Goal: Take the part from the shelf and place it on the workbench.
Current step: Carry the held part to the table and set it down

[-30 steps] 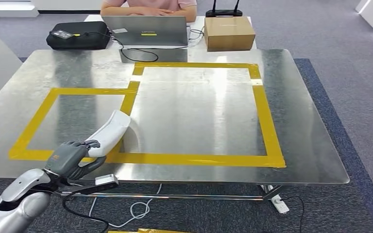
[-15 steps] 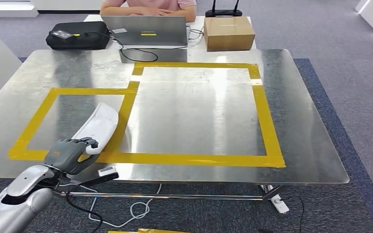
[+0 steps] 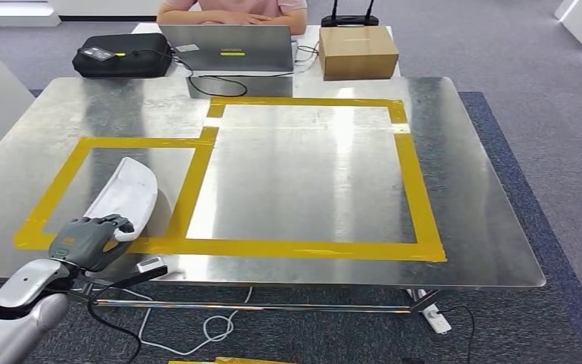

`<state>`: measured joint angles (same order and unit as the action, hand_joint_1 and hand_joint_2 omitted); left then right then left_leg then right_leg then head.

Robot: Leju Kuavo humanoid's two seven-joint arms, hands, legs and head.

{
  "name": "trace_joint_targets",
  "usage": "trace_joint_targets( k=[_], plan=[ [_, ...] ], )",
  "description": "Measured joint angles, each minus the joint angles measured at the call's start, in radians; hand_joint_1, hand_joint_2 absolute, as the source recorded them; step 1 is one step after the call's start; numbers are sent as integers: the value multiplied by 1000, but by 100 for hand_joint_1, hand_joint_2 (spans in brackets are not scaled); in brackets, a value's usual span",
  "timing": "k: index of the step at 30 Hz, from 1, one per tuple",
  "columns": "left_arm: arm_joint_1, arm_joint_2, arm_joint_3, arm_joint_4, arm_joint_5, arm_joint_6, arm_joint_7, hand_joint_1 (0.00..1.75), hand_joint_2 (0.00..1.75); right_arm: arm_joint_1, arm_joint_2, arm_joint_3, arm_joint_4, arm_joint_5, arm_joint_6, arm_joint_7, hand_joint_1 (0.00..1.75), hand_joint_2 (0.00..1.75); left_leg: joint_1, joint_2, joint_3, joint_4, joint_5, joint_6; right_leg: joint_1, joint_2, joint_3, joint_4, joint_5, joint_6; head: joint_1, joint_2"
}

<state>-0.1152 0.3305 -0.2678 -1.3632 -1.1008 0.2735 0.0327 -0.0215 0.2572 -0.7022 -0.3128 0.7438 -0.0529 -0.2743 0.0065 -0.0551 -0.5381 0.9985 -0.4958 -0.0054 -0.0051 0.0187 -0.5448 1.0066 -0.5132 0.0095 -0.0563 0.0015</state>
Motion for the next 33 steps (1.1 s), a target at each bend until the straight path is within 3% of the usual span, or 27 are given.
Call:
trace_joint_targets(
  k=[3,4,8,16,33],
  plan=[
    [1,-1,0,5,-1,2,0,0,175,0,-1,4,0,-1,0,0,0,0,0,0,0,0,0,0,0,0,0,0,0,0,0,0],
    [3,-1,1,7,-1,4,-2,0,175,0,-1,5,0,-1,0,0,0,0,0,0,0,0,0,0,0,0,0,0,0,0,0,0],
    [14,-3,3,13,30,6,-37,0,0,-1,-3,8,1,-3,0,0,0,0,0,0,0,0,0,0,0,0,0,0,0,0,0,0],
    [34,-8,20,13,77,43,-78,0,0,-2,-8,16,6,-13,-1,0,0,0,0,0,0,0,0,0,0,0,-1,0,0,0,0,0],
    [56,-18,66,11,71,95,-80,0,0,0,-16,33,11,-17,-8,2,0,0,-2,0,-1,3,-1,2,-3,0,0,-1,1,2,0,0]
  ],
)
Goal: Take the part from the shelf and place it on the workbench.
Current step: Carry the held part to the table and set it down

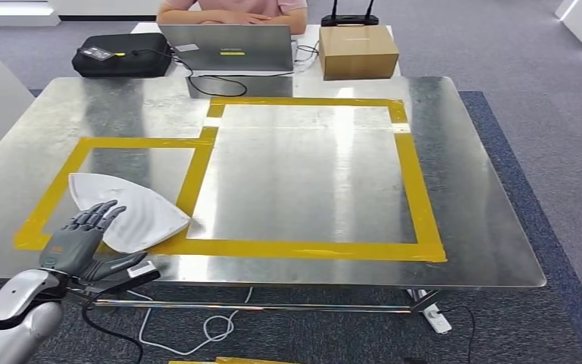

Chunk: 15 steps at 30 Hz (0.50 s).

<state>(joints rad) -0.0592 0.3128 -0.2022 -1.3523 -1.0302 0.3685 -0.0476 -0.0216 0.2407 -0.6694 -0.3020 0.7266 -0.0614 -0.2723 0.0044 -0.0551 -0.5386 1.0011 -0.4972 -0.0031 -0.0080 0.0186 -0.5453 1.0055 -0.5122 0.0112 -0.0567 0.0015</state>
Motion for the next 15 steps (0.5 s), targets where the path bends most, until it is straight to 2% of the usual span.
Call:
trace_joint_targets(
  k=[5,8,10,11,13,14,15],
  plan=[
    [8,0,13,0,1,0,3,0,0,1,0,3,2,-2,-3,0,0,0,-4,0,-2,5,-3,7,-4,0,0,0,1,5,0,0],
    [12,1,21,0,3,0,3,0,0,2,0,6,3,-2,-4,1,0,0,-4,1,-3,2,3,17,-5,1,1,-3,4,14,0,0],
    [14,0,26,0,4,0,4,0,0,2,-1,6,3,-2,-5,1,0,0,2,6,0,-11,16,27,-2,-3,-11,19,-18,22,2,0],
    [15,0,28,0,4,0,4,0,0,2,-2,6,3,-2,-5,1,0,0,5,10,0,-17,20,30,-2,-6,-29,58,-46,25,4,0],
    [22,0,31,1,4,0,4,0,0,3,-4,6,3,-3,-6,1,0,0,5,15,-5,-17,23,33,-3,-9,-88,190,-114,30,8,0],
    [25,0,31,2,4,0,4,0,0,4,-5,6,4,-3,-6,1,0,0,5,17,-8,-16,24,32,-4,-10,-114,250,-135,32,8,0],
    [29,0,31,3,4,0,4,0,0,5,-6,6,4,-3,-6,1,0,0,6,18,-10,-16,25,31,-4,-10,-127,281,-136,34,8,0]
  ],
)
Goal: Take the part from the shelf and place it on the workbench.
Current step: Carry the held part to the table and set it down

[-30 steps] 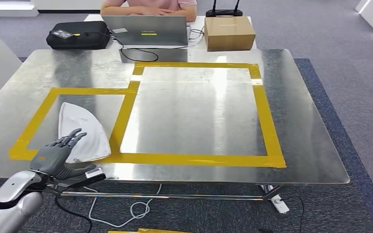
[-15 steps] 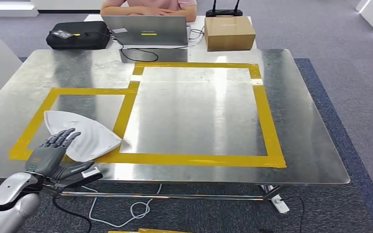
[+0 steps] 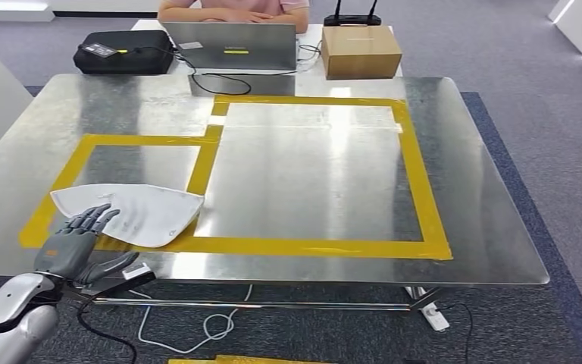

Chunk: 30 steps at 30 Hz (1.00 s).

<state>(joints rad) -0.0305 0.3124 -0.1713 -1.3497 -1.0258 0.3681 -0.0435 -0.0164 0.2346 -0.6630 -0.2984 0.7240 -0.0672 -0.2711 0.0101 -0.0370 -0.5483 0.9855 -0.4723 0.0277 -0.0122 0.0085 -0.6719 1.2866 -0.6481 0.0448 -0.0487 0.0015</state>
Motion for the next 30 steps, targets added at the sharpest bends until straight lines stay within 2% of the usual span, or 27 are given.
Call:
trace_joint_targets(
  k=[1,2,4,5,6,8,9,10,12,14,15,16,17,19,20,21,22,24,25,26,27,28,29,30],
  plan=[
    [2,0,0,1,0,0,0,0,0,1,-1,0,0,0,0,0,0,0,1,1,-1,1,1,-1,-1,0,7,-12,20,1,0,0],
    [3,-1,0,1,0,0,0,0,0,2,-2,0,0,0,0,0,0,0,2,1,-1,1,1,-3,-1,0,34,-62,55,2,0,0],
    [4,-1,2,1,0,0,0,0,0,0,-4,0,0,0,-1,0,0,0,3,-1,-4,5,2,-12,-3,4,112,-205,112,1,0,0],
    [3,0,2,1,0,0,0,0,0,-2,-5,0,0,0,-1,0,0,0,3,-2,-6,8,3,-18,-3,7,139,-254,125,-2,0,0],
    [3,0,3,1,0,0,0,0,0,-3,-5,1,1,0,-1,0,0,0,2,-4,-10,10,6,-26,-1,11,152,-278,126,-6,0,0],
    [4,0,5,1,0,0,0,0,0,-2,-5,1,1,0,-1,0,0,0,2,-7,-16,12,13,-39,0,12,149,-282,129,-19,-1,0],
    [5,0,6,1,0,0,1,0,0,-2,-5,1,1,0,-1,0,0,0,3,-4,-20,16,10,-44,0,9,144,-283,133,-27,-1,0],
    [6,1,7,1,0,0,1,0,0,-2,-5,1,1,0,-1,0,0,0,4,2,-27,30,-7,-49,0,7,139,-283,138,-37,-3,0],
    [6,2,9,2,1,0,3,0,0,-1,-5,1,2,0,-3,1,0,0,5,18,-59,114,-78,-56,0,-2,124,-285,150,-55,-5,0],
    [9,2,10,3,2,0,5,0,0,1,-5,1,2,-1,-3,1,0,0,5,24,-101,242,-152,-60,6,-10,104,-284,163,-64,-6,0],
    [12,2,11,4,2,0,6,0,0,1,-5,1,2,-1,-3,1,0,0,5,25,-108,281,-166,-60,9,-13,93,-283,170,-66,-6,0],
    [14,2,12,5,2,0,6,0,0,2,-5,1,2,-1,-3,1,0,0,5,26,-100,288,-160,-58,11,-16,82,-282,177,-66,-6,0],
    [16,2,13,5,2,0,7,0,0,2,-5,1,2,-1,-3,1,0,0,5,26,-73,256,-136,-54,14,-18,72,-281,184,-66,-6,0],
    [17,2,19,5,2,1,8,0,0,2,-5,1,2,-1,-3,1,0,0,1,29,18,122,-86,-41,19,-21,56,-280,199,-62,-6,0],
    [17,2,23,5,2,1,9,0,0,2,-5,2,2,-1,-3,1,0,0,-2,31,59,55,-74,-35,21,-22,51,-279,206,-59,-5,0],
    [17,2,26,5,3,2,10,0,0,2,-5,2,2,-1,-3,1,0,0,-6,33,85,10,-72,-31,22,-23,47,-279,214,-55,-5,0],
    [18,3,29,5,3,2,11,0,0,2,-5,2,2,-1,-3,1,0,0,-10,34,94,-12,-75,-27,21,-24,45,-280,222,-50,-6,0],
    [22,3,35,6,5,2,13,0,0,3,-5,3,2,-1,-3,1,0,0,-12,35,86,-18,-60,-19,18,-24,41,-282,234,-38,-9,0],
    [23,3,38,7,6,2,13,0,0,4,-6,3,2,-2,-3,1,0,0,-10,36,78,-20,-49,-13,17,-22,33,-276,223,-32,-9,0],
    [24,3,40,8,7,3,14,0,0,6,-6,4,2,-2,-3,1,0,0,-7,36,67,-23,-36,-7,16,-19,20,-254,194,-27,-8,0],
    [26,3,41,9,7,3,14,0,0,7,-7,5,2,-2,-3,1,0,0,-5,37,54,-26,-24,-2,15,-16,4,-212,149,-22,-7,0],
    [28,3,43,9,8,3,14,0,0,8,-8,6,2,-2,-3,1,0,0,-5,38,40,-25,-13,1,13,-13,-13,-153,96,-18,-5,0],
    [30,2,46,10,8,3,14,0,0,9,-8,6,2,-3,-3,1,0,0,-5,38,25,-25,-1,3,12,-12,-27,-87,54,-15,-4,0],
    [33,2,49,10,9,3,14,0,0,9,-9,7,2,-3,-3,1,0,0,-6,38,10,-24,10,2,11,-12,-33,-34,34,-13,-4,0]
  ],
)
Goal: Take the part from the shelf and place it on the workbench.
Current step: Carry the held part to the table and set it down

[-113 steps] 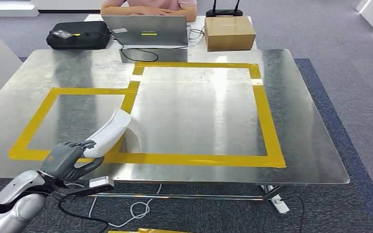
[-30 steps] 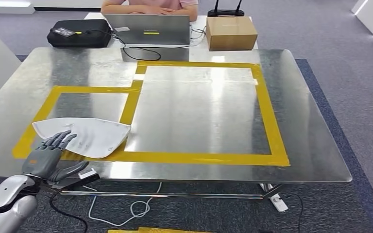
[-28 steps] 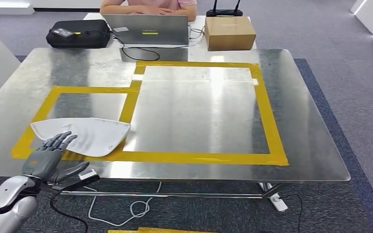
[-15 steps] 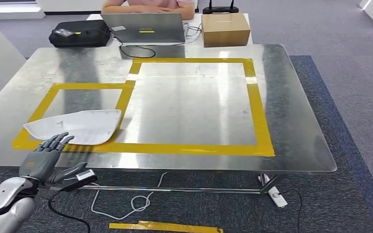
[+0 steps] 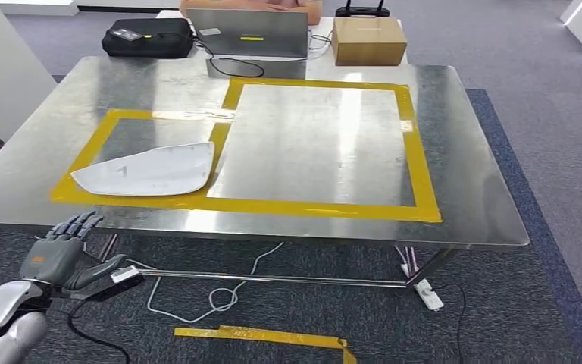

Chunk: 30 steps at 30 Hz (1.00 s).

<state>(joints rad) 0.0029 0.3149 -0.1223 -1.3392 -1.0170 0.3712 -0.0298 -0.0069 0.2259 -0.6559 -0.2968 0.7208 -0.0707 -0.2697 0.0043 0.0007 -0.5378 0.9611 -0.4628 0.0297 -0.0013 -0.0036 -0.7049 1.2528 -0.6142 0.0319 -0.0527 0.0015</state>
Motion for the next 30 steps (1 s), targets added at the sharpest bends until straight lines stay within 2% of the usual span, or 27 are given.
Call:
trace_joint_targets(
  k=[1,2,3,4,5,6,7,8,9,10,11,12,14,15,16,17,18,19,21,22,23,25,26,27,29,30],
  plan=[
    [3,0,3,1,0,0,0,0,0,0,-1,0,0,0,0,0,0,0,0,0,-15,1,11,-1,0,0,8,26,5,1,0,0],
    [6,0,6,1,1,0,0,0,0,1,-2,1,0,0,0,0,0,0,0,0,-28,1,21,-3,0,0,33,16,29,1,0,0],
    [9,0,7,2,1,0,0,0,0,2,-3,1,0,0,0,0,0,0,-1,-1,-40,3,30,-6,0,1,75,-29,58,-1,0,0],
    [11,0,9,2,1,0,0,0,0,2,-4,1,0,-1,0,0,0,0,-1,-1,-51,4,39,-10,0,2,133,-100,77,-5,0,0],
    [11,0,11,2,1,0,1,0,0,1,-4,1,0,-1,0,0,0,0,-2,-2,-60,8,46,-14,0,4,192,-181,81,-8,0,0],
    [12,0,14,2,2,-1,3,0,0,-1,-4,1,0,-1,0,0,0,0,-4,-3,-67,11,54,-19,1,6,235,-246,74,-11,0,0],
    [13,0,19,3,2,-2,7,0,0,-2,-4,1,-1,-1,0,0,0,0,-5,-3,-71,13,62,-24,2,7,260,-288,63,-14,0,0],
    [14,0,23,4,3,-5,12,0,0,-2,-4,1,-1,-2,0,0,0,0,-5,-4,-74,14,69,-30,4,7,266,-306,59,-18,0,0],
    [17,0,29,8,6,-11,17,0,0,0,-4,1,-1,-3,0,1,0,0,-4,-4,-76,15,73,-36,3,6,259,-308,63,-26,1,0],
    [21,1,35,14,10,-20,23,0,0,1,-4,1,-1,-5,0,2,0,0,-2,-4,-80,21,64,-42,2,3,253,-308,70,-36,1,0],
    [26,1,41,23,16,-30,28,0,0,3,-4,1,-1,-8,0,2,0,0,0,-4,-86,41,36,-48,1,1,245,-309,79,-45,0,0],
    [32,1,49,35,23,-41,33,0,0,4,-4,1,-1,-10,1,3,0,0,2,-4,-98,81,-10,-54,-1,-2,235,-310,89,-53,-2,0],
    [43,0,61,61,32,-61,40,0,0,6,-4,1,-2,-13,3,5,0,0,5,-4,-129,208,-112,-64,2,-4,215,-308,108,-60,-4,0],
    [48,-2,66,77,37,-72,44,0,0,7,-4,1,-2,-14,4,6,0,0,6,-4,-140,269,-139,-67,3,-6,203,-305,118,-59,-4,0],
    [53,-4,71,94,40,-85,50,0,0,8,-4,1,-2,-15,6,7,0,0,7,-3,-138,305,-140,-68,4,-7,191,-301,127,-59,-4,0],
    [60,-8,76,112,44,-99,57,0,0,9,-4,1,-3,-16,7,10,0,0,7,-3,-120,305,-121,-68,4,-7,176,-295,134,-58,-4,0],
    [67,-11,83,133,48,-112,64,0,0,9,-4,1,-3,-17,10,12,0,0,7,-3,-84,266,-92,-67,4,-7,162,-289,140,-56,-5,0],
    [73,-16,90,155,51,-121,70,0,0,10,-4,1,-4,-19,13,15,0,0,7,-3,-34,199,-68,-64,4,-7,151,-282,145,-53,-5,0],
    [81,-28,109,208,60,-129,75,0,0,11,-4,1,-8,-21,17,19,0,0,4,-3,57,59,-58,-54,7,-7,133,-269,153,-45,-4,0],
    [84,-36,120,237,66,-130,74,0,0,11,-4,1,-10,-22,19,21,0,0,2,-3,79,19,-64,-48,9,-7,128,-264,158,-40,-4,0],
    [89,-44,132,268,71,-130,73,0,0,12,-4,1,-12,-23,20,22,0,0,-1,-3,85,4,-68,-41,9,-7,124,-262,164,-34,-3,0],
    [98,-59,152,318,80,-130,69,0,0,15,-4,1,-16,-25,21,24,0,0,-1,-1,72,1,-56,-24,9,-6,117,-259,168,-20,-4,0],
    [101,-66,160,338,82,-131,67,0,0,17,-4,1,-17,-25,22,25,0,0,1,1,62,0,-46,-15,8,-4,105,-244,147,-14,-3,0],
    [101,-73,167,355,87,-133,65,0,0,18,-4,1,-18,-26,22,26,0,0,2,2,49,-1,-35,-7,8,-2,90,-211,110,-9,-1,0],
    [100,-89,189,395,103,-144,58,0,0,20,-4,1,-22,-28,23,30,0,0,2,2,18,0,-11,1,6,0,50,-91,7,-2,2,0],
    [99,-99,207,423,115,-149,52,0,0,20,-4,1,-23,-30,24,31,0,0,1,3,3,0,1,1,5,0,39,-28,-23,0,3,0]
  ],
)
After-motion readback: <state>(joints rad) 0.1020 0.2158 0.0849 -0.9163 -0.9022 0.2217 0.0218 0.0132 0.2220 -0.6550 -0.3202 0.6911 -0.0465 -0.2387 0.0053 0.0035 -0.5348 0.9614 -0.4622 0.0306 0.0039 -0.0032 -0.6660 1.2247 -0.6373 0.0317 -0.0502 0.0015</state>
